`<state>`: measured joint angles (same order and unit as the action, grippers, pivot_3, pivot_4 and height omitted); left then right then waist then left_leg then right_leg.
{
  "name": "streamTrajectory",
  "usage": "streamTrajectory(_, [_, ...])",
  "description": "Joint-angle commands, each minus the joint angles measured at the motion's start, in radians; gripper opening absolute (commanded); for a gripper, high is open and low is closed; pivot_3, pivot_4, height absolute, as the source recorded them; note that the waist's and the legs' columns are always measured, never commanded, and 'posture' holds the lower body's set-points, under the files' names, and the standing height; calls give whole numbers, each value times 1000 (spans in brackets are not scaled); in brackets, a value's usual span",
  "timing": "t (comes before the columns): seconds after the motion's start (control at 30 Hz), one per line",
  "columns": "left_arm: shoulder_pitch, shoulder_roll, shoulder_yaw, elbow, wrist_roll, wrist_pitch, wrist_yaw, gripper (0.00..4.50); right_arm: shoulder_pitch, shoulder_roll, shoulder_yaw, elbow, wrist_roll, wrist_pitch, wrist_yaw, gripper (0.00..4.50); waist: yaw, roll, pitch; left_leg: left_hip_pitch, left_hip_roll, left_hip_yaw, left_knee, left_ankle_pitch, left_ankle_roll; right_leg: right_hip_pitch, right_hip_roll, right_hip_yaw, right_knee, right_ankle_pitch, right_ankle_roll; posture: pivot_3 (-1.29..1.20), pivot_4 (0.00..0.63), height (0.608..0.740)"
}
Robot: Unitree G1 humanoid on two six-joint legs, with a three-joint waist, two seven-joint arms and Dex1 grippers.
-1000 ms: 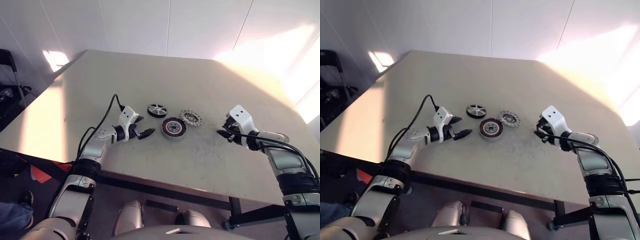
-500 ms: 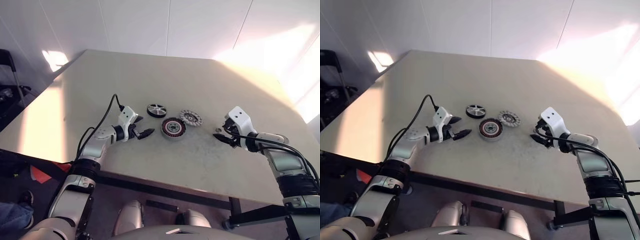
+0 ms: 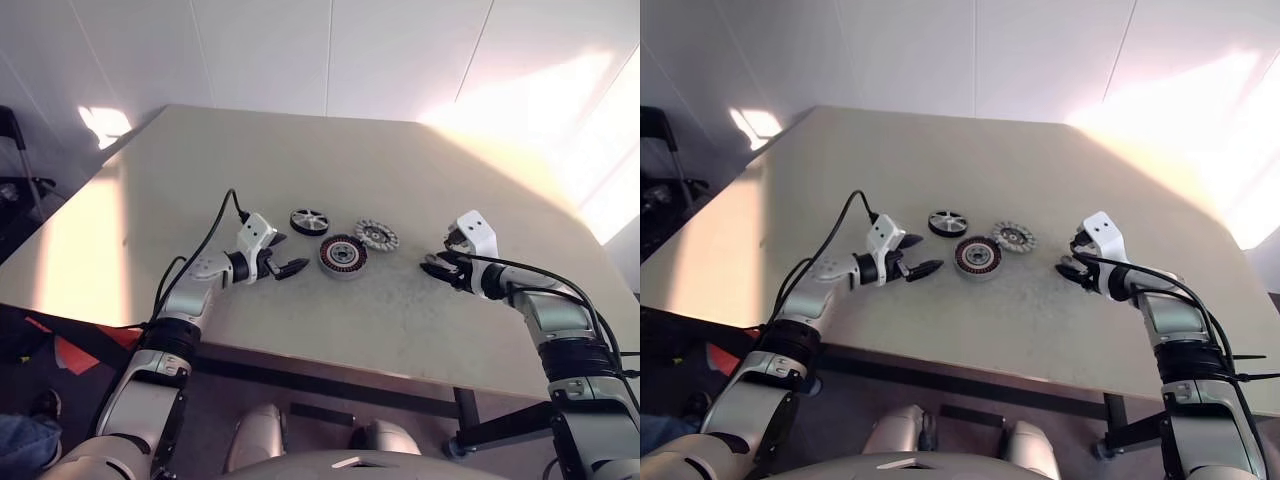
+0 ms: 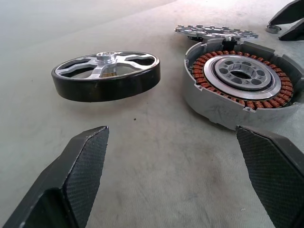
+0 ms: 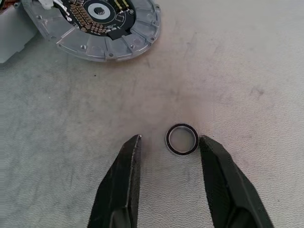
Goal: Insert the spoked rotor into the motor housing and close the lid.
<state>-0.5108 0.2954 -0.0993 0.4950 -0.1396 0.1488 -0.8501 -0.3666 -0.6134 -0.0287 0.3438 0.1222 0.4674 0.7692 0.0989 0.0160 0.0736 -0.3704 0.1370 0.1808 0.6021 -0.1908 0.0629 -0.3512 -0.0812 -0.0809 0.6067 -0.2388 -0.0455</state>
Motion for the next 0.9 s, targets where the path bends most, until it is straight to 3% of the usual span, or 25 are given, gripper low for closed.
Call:
streamTrajectory(0.03, [-6, 8, 6, -40, -2, -15, 2, 4500, -10, -9, -7, 31, -13, 20, -31, 1005, 0, 0, 0, 0, 0, 0, 0, 0, 0, 0, 0, 0, -1, 0, 0, 0, 0, 740])
streamTrajectory(0.07, [-4, 8, 7, -42, -3, -14, 3, 4500, -11, -10, -5, 30, -13, 18, -30, 692, 0, 0, 0, 0, -1, 0, 0, 0, 0, 1, 0, 0, -1, 0, 0, 0, 0, 740])
streamTrajectory(0.27, [2, 8, 6, -52, -5, -10, 5, 4500, -13, -10, -4, -5, -4, 19, -22, 648, -1, -1, 0, 0, -1, 0, -1, 0, 0, 0, -1, 0, -1, 0, 0, 0, 0, 740])
streamTrajectory(0.4, [4, 10, 7, -53, -8, -7, 2, 4500, 29, -17, 3, -299, 82, 51, 65, 648, 1, 0, 1, -2, -1, 0, -5, 0, -1, -3, 0, 0, -1, 0, 0, 0, 0, 740])
streamTrajectory(0.57, [-2, 10, 8, -47, -11, -2, -6, 4500, -6, 7, 53, -552, 130, 162, 61, 648, -2, 1, 1, -14, 0, 0, -9, 1, -1, -18, 1, 0, 2, 5, -8, 0, 0, 740])
streamTrajectory(0.7, [-8, 3, 3, -43, -9, -1, -10, 4500, -57, 43, 148, -589, 116, 189, 60, 648, 1, 1, 1, -17, 0, 0, -10, 0, -1, -20, 2, 0, 1, 4, -9, 0, 0, 740])
streamTrajectory(0.9, [-5, 2, 7, -51, -9, 3, -6, 4500, -108, 104, 262, -470, 61, 160, 47, 648, 2, 1, 1, -16, 0, 0, -8, 0, -2, -18, 1, 0, 1, 4, -9, 0, 0, 740])
